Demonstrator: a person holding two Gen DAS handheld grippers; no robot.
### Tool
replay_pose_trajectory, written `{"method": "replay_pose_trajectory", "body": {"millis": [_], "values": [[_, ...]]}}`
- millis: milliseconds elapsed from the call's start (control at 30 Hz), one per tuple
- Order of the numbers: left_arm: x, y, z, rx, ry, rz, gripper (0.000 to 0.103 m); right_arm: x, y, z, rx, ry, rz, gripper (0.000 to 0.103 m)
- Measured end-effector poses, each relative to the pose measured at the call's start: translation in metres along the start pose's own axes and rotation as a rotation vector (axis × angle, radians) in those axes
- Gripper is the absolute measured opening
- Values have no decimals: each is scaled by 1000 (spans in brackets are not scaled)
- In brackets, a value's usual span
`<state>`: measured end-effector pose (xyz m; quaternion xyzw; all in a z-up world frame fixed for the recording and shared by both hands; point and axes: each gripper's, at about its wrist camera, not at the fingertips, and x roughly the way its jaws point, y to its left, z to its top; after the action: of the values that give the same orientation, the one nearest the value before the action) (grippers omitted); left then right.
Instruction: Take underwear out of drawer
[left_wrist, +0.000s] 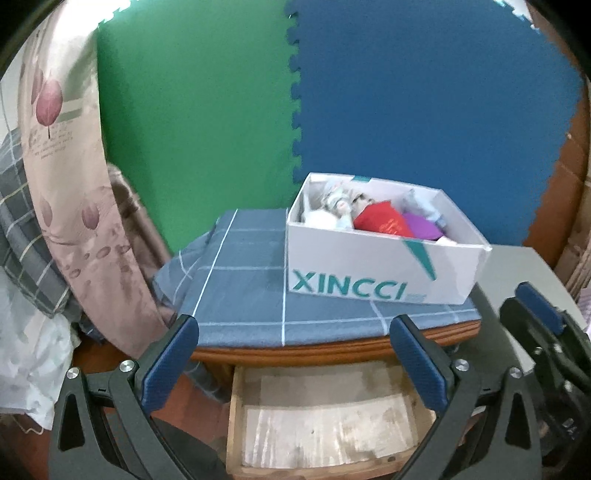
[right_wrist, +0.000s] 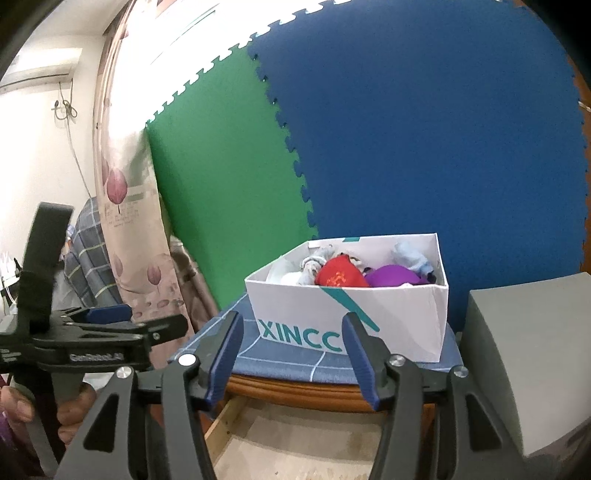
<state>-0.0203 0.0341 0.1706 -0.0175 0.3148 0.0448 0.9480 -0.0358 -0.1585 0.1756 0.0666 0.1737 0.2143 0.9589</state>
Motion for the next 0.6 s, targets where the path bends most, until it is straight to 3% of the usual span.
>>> {"method": "replay_pose_trajectory", "body": {"millis": [233,600], "values": [[19,2,-13,18,19,50,103,7,3,-11,3,29,6,57],[32,2,-21,25,58,43,103,11,2,-18,7,51,12,57]]}}
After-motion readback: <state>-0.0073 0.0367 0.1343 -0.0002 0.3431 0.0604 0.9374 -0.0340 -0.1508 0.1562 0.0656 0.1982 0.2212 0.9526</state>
